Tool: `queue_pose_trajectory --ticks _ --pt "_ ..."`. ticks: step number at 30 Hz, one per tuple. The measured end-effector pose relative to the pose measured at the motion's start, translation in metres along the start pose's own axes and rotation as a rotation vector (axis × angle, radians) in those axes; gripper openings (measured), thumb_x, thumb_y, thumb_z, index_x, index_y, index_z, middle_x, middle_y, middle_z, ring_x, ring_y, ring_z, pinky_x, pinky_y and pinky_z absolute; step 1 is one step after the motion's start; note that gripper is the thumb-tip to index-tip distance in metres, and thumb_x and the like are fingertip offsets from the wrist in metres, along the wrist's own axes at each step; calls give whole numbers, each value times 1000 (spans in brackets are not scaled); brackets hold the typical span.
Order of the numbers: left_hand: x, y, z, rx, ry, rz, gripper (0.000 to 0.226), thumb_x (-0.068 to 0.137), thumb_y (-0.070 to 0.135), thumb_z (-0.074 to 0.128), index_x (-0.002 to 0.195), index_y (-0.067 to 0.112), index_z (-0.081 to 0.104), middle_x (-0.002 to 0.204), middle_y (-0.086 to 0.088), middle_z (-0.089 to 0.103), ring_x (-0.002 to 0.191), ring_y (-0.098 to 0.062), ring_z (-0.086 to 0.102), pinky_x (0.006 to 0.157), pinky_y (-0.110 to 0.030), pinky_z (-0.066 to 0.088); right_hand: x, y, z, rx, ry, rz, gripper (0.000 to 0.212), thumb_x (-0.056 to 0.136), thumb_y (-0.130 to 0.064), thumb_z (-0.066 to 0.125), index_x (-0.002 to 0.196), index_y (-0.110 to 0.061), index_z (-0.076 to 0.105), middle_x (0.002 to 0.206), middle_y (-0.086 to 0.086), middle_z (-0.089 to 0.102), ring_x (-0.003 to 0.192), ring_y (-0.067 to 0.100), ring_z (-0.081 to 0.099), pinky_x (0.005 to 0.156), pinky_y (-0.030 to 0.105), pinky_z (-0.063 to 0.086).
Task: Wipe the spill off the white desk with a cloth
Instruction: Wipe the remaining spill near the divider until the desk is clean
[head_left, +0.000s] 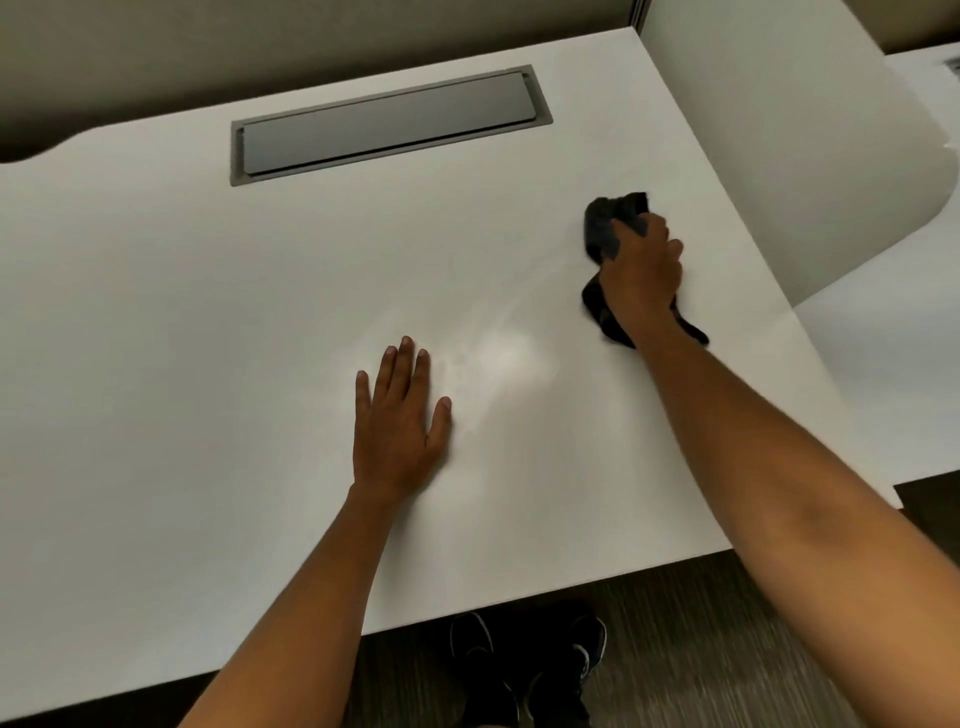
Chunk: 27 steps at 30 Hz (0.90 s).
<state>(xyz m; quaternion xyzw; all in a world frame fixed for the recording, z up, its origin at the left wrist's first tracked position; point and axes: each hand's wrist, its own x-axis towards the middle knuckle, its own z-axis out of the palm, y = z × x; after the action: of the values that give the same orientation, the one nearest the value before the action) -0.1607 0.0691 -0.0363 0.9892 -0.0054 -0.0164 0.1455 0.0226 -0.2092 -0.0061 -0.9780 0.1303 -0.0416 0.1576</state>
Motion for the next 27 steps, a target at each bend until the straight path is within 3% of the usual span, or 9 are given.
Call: queue_pose_trajectory --ticks 4,6,12,15,17,21,27 --pt "-1 -1 0 11 -6 -3 66 100 45 28 159 18 17 169 0 3 155 -14 -2 125 -47 0 -12 -5 4 59 -1 32 43 97 -13 50 138 -25 51 150 10 33 123 39 39 93 41 46" --pt "0 -1 -1 13 -8 -2 66 100 45 27 159 17 17 169 -1 3 155 -15 -2 125 -47 0 -36 -20 5 78 12 -2 43 96 -11 51 136 -26 53 147 10 36 121 39 41 86 36 45" --pt "1 0 -3 19 -15 9 68 99 46 24 159 15 19 169 -3 6 156 -18 1 125 -50 2 -140 -59 11 174 -98 -259 51 88 -3 57 133 -25 57 145 7 42 107 33 47 76 36 48" --pt "2 -1 -6 17 -22 12 68 98 46 24 158 15 21 168 -4 7 156 -19 3 125 -51 3 -188 -64 14 202 -184 -357 53 87 -10 60 138 -26 52 148 5 40 112 29 44 82 32 47" --pt "3 -1 -7 30 -32 24 68 97 44 23 158 14 21 168 -5 8 156 -20 3 124 -53 4 -215 -61 10 217 -237 -361 51 92 -17 57 141 -27 48 149 5 40 112 27 44 89 33 47" --pt "2 -4 -5 46 -27 40 67 98 43 23 158 13 20 168 -8 9 156 -23 5 124 -55 6 -258 -42 -2 166 -252 -411 54 86 -9 64 136 -23 54 152 8 38 110 36 47 83 42 48" --pt "2 -4 -2 56 -40 30 67 101 45 26 158 11 18 168 -7 7 155 -22 3 123 -55 5 -304 5 -14 69 -223 -325 58 88 -17 62 141 -32 46 156 3 31 108 32 47 83 38 47"
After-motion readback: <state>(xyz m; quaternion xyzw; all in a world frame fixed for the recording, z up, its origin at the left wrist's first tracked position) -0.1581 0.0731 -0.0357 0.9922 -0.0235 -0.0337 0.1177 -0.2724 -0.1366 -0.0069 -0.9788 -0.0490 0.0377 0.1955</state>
